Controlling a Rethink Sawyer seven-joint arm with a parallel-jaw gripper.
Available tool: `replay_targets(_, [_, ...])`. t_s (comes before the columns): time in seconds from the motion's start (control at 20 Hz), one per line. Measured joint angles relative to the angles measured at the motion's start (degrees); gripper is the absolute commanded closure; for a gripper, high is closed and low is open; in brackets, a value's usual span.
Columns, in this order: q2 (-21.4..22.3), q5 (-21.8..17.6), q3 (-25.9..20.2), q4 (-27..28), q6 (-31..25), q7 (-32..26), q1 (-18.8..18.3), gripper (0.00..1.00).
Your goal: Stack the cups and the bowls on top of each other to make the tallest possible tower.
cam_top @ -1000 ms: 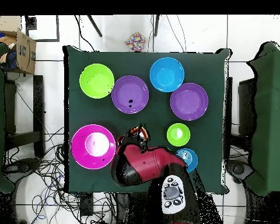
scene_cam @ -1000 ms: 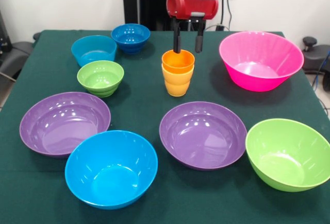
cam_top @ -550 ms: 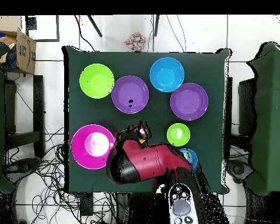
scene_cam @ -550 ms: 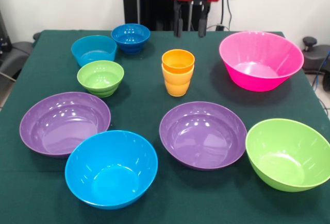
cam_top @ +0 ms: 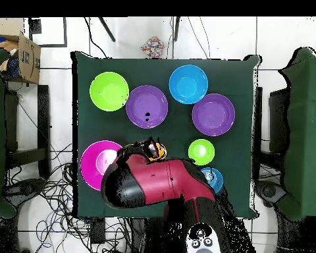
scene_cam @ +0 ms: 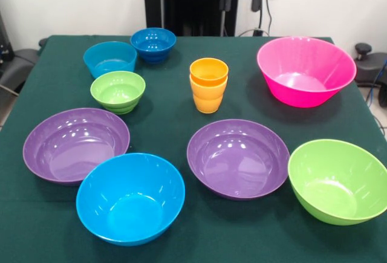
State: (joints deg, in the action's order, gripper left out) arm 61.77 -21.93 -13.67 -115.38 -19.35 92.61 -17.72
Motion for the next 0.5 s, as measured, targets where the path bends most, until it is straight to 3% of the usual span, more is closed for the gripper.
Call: replay_targets(0.5, [1.28,0.17,-3.62,-0.06,-0.24,0.00,-1.20,0.00])
